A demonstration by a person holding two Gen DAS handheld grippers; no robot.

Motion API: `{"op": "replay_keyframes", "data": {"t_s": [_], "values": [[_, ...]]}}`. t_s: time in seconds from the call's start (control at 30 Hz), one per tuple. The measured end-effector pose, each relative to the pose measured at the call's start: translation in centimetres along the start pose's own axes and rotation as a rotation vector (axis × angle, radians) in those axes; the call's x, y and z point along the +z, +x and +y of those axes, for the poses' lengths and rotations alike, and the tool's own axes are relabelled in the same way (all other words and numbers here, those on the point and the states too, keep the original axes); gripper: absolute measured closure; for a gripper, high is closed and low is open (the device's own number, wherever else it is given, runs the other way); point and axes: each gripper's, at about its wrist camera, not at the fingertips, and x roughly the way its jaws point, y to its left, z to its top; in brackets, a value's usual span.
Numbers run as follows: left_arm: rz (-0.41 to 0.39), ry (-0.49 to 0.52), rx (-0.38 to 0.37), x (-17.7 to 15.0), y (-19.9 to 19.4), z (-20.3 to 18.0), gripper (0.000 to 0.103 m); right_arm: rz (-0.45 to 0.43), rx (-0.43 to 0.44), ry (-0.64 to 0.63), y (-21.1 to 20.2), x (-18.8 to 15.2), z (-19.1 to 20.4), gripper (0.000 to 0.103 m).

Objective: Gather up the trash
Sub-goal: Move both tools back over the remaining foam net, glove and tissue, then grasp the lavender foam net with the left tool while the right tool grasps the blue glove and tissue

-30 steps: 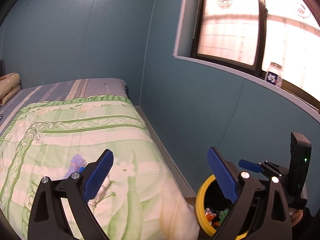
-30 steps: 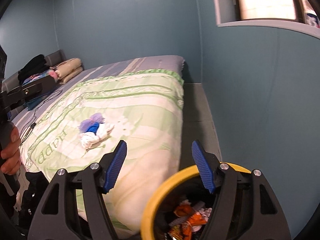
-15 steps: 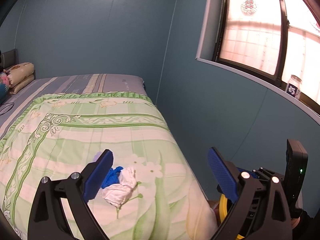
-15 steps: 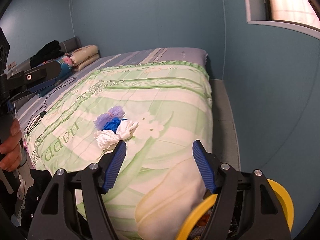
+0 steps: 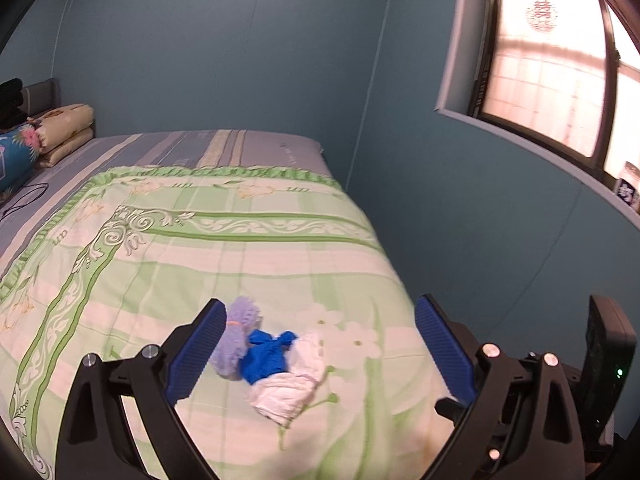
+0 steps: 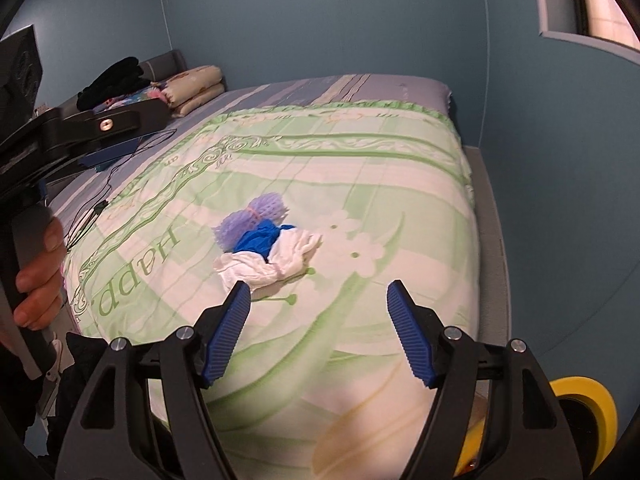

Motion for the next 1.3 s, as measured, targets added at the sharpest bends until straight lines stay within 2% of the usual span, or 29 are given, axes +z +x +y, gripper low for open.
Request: {"op": "replay_keyframes", "data": {"t_s": [0.3,0.73,1.3], "values": [[0.062,-0.042,0.079,-0.2,4.1,4.6,0.011,0.085,0.054,0.008,4.3,0.1,2.0,0.036],[0.177,-0.093,0.139,-1.8,10.3,10.2,0.011,0.134,0.042,-0.011,9.1,0.6,4.5,0.036],[0.327,-0.131,0.134,-4.3,17.9,13.0,0.011,0.191,0.049,-0.02,13.6,0.9,5.9,0.036]]}}
